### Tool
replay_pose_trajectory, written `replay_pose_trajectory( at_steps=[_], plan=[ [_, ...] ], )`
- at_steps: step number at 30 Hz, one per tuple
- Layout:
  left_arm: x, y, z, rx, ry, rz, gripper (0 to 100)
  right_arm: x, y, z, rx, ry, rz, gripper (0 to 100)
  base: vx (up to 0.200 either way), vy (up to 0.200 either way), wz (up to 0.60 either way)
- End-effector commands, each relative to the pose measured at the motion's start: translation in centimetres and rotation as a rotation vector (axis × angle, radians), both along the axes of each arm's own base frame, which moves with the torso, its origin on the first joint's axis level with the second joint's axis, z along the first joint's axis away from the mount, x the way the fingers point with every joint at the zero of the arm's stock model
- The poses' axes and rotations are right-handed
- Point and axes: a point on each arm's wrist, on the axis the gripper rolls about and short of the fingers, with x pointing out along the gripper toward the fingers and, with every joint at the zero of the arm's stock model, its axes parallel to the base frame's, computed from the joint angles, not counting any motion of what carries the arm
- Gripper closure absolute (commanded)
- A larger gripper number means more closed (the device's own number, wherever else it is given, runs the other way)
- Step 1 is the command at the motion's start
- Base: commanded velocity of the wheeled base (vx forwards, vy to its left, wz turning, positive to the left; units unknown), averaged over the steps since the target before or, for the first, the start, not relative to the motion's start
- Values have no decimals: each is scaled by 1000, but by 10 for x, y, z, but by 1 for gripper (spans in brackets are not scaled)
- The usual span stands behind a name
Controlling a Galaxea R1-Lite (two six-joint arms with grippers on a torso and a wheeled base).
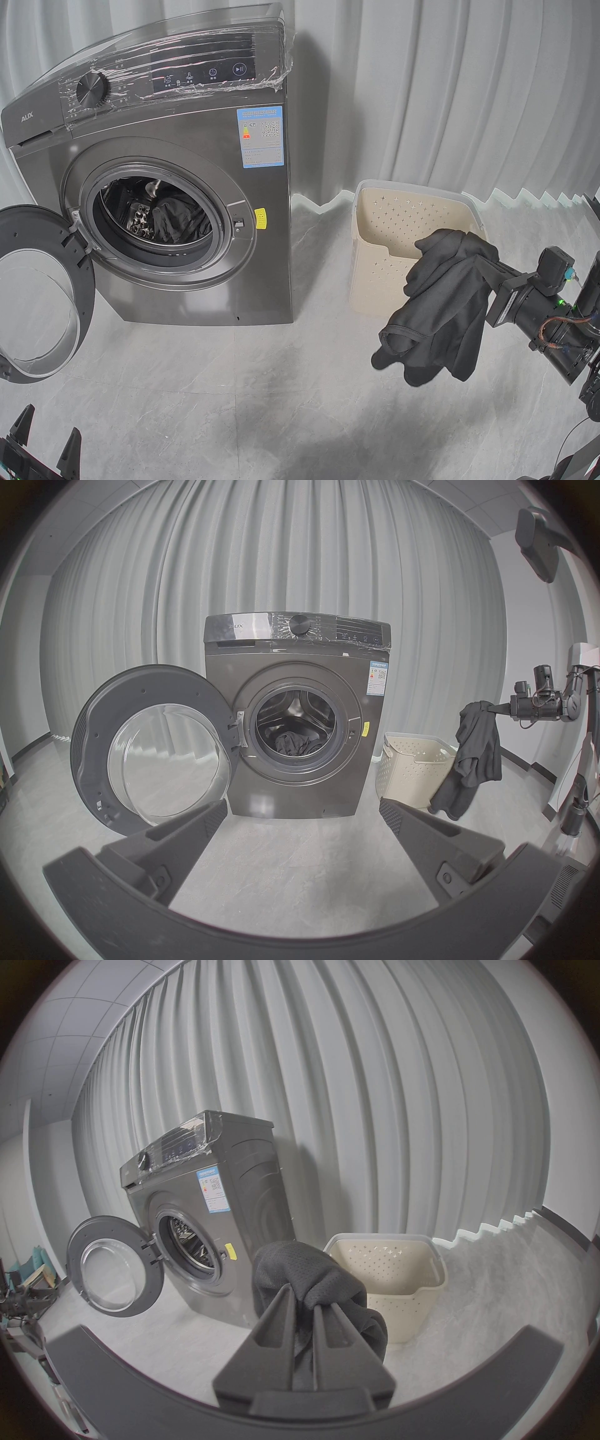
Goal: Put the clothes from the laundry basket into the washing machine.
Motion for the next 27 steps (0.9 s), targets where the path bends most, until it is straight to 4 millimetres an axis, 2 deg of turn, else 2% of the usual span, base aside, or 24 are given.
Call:
replay_pose_trajectory(
  at_steps=[1,10,15,27],
  plan=[
    [0,0,-5,-1,0,0,0,0,-2,-3,-6,6,-12,100,0,200,0],
    [0,0,-5,-1,0,0,0,0,-1,-1,-8,-32,59,100,0,200,0],
    [0,0,-5,1,0,0,0,1,-5,-9,-26,-9,29,100,0,200,0],
    [0,0,-5,-1,0,0,0,0,-3,-10,-33,-1,18,100,0,200,0]
  ],
)
